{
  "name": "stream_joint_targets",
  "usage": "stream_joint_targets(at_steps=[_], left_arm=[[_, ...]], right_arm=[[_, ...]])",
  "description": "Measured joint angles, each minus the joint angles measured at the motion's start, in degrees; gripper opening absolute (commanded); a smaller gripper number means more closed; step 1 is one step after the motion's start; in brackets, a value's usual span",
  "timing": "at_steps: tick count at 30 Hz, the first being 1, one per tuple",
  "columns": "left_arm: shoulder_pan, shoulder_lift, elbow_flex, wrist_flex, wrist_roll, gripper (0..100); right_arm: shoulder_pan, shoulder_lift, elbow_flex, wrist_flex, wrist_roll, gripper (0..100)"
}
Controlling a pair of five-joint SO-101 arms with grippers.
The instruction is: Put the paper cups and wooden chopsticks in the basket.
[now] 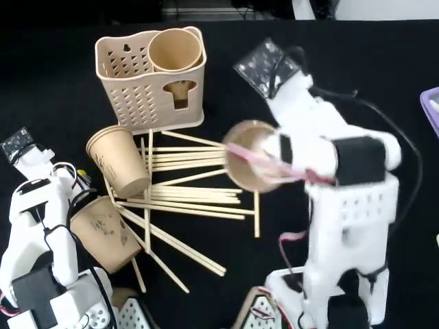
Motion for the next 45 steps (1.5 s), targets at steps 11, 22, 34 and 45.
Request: stream_joint_targets(at_steps=[11, 22, 34, 45], left_arm=[[-0.26, 0.0, -0.09, -0.18, 0.0, 22], [-0.09, 0.0, 0.0, -0.18, 0.0, 22], [-0.09, 0.0, 0.0, -0.18, 0.0, 22], [-0.09, 0.0, 0.0, -0.18, 0.0, 22]], right_arm=[[-9.93, 12.92, -19.69, -23.03, -27.87, 1.1], [-9.93, 30.33, -20.13, -37.71, -30.68, 1.1], [-9.93, 36.66, -20.13, -41.14, -30.77, 1.5], [-10.02, 37.54, -21.54, -39.91, -30.77, 23.2]])
